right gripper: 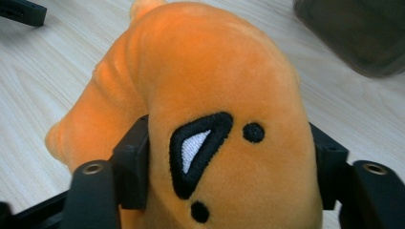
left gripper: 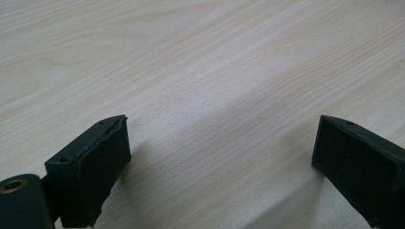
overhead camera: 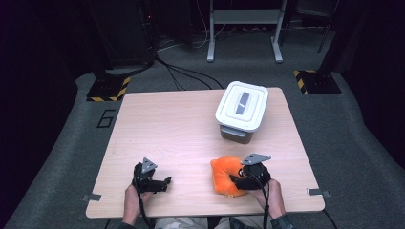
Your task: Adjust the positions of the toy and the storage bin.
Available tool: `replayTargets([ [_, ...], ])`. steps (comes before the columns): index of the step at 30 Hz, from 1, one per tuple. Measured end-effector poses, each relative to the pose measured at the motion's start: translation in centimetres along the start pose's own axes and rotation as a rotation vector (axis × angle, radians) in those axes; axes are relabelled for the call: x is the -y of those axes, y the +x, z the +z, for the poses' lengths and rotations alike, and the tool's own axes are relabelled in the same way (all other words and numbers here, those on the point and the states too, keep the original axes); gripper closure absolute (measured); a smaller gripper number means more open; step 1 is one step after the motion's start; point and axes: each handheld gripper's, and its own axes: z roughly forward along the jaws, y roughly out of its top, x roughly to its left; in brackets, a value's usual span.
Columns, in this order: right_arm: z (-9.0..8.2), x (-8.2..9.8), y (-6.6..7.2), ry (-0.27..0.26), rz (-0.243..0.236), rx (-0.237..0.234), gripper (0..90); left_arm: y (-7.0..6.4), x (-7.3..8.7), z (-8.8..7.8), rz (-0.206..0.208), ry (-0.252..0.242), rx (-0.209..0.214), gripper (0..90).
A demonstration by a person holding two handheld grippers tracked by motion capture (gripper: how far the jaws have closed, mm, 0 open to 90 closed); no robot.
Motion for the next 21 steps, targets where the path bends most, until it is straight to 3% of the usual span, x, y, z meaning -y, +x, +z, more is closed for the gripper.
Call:
replayTargets([
  [8,-0.13,0.42,0.07,-0.029,-0.003,0.001,47.3,0.02,0.0,0.01,-0.001,0.0,0.001,5.5],
  [12,-0.27,0.7,0.04,-0.053,0.022,-0.007,50.3,0.0,0.0,0.03,-0.002,-0.003,-0.002,5.5],
  [21,-0.76,0.88,0.42,-0.099,0.005,0.001,57.3,-0.01,-0.01,0.02,-0.001,0.0,-0.005,5.5],
])
